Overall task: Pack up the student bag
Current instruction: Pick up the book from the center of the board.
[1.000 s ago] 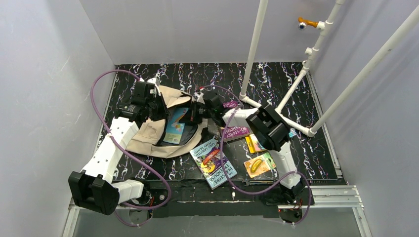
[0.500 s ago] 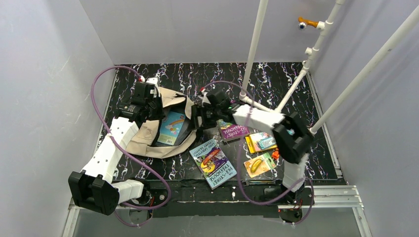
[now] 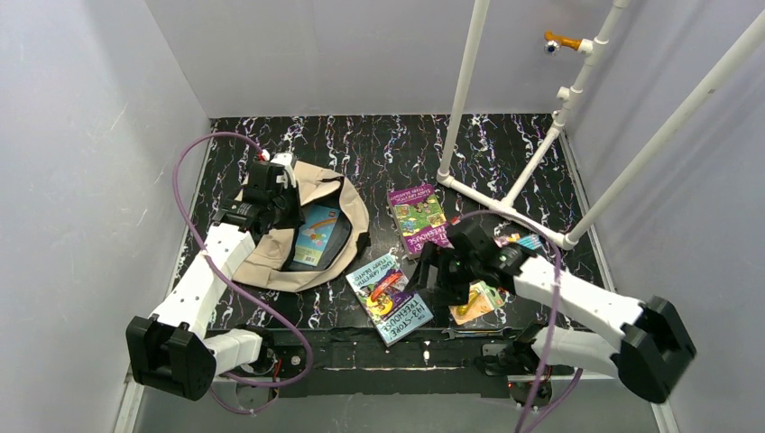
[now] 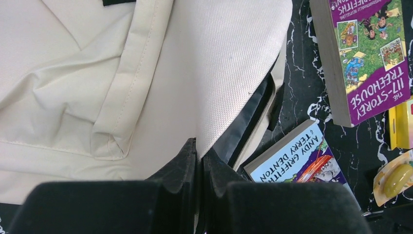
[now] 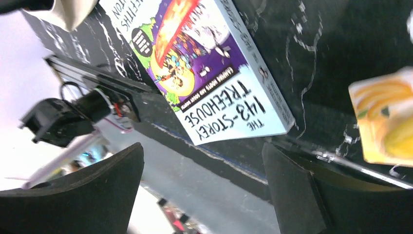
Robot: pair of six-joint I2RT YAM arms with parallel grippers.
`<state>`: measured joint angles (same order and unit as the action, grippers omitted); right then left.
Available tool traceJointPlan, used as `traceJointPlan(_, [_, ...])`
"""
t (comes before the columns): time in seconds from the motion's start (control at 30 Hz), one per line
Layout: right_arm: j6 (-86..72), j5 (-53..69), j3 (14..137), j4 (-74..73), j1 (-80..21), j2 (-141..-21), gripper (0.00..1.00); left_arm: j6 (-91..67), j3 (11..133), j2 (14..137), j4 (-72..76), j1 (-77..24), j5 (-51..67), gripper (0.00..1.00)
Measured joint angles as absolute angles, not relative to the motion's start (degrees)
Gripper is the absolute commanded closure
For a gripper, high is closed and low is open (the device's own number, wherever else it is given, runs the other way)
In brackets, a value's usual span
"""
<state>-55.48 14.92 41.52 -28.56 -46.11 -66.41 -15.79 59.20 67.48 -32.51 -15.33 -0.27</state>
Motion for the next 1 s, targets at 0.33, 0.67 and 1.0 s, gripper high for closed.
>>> traceJointPlan(0.33, [-82.13,14.59,24.12,-16.91,-47.11,-51.96,0.02,-15.84,57.78,65.32,-31.48,-15.33,2.00,1.00])
traceJointPlan(0.67, [-91.46,9.67,21.26,-10.00,-53.08,-55.11,0.02,-15.81,57.58,64.90,-31.24,-15.33,2.50,1.00])
traceJointPlan(1.0, [-98.85,2.61,18.15,-6.96,-63.75,-57.65,0.02,-15.81,57.36,64.90,-30.37,-15.33,3.16,1.00])
